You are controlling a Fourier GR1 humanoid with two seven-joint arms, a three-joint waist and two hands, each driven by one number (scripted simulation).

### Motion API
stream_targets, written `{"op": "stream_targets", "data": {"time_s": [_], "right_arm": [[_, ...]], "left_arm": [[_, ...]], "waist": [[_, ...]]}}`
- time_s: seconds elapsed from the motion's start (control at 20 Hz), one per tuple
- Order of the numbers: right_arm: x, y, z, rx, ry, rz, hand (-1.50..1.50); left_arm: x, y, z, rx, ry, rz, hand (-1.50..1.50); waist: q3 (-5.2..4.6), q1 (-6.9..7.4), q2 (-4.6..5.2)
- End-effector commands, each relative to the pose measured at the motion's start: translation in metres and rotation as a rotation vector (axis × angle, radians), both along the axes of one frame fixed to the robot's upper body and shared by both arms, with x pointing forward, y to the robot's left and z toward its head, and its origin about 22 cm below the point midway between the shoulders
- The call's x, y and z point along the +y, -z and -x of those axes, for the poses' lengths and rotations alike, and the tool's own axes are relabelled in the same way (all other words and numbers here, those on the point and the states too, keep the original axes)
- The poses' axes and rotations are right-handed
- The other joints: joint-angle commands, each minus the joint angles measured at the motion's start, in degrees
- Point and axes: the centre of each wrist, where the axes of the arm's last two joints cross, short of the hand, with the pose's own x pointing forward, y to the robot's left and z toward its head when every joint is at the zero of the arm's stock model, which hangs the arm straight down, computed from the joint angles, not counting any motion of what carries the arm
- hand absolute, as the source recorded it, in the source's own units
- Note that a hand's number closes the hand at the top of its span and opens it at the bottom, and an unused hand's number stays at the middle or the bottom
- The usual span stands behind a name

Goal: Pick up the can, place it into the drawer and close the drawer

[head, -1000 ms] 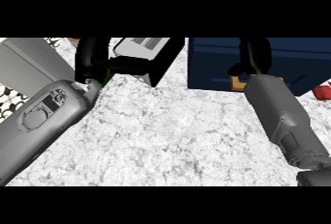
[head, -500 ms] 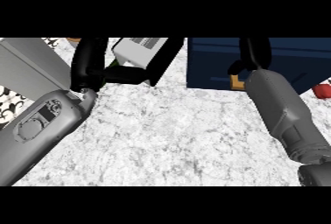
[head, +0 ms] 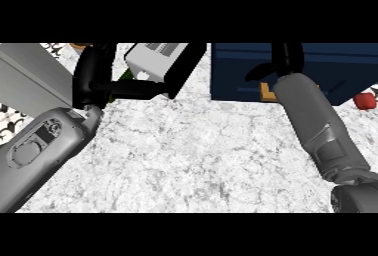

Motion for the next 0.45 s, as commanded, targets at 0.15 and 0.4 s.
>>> {"op": "stream_targets", "data": {"time_s": [0.15,0.4], "right_arm": [[0.037,-0.016,-0.005,-0.003,-0.087,-0.443,-1.50],[0.039,-0.037,-0.012,-0.029,-0.112,-0.478,-1.50]], "left_arm": [[0.014,0.007,0.006,0.003,-0.043,0.008,-1.50],[0.028,0.016,0.016,0.004,-0.039,-0.002,-1.50]], "waist": [[-0.16,0.07,-0.99],[-0.30,-0.56,-1.09]]}}
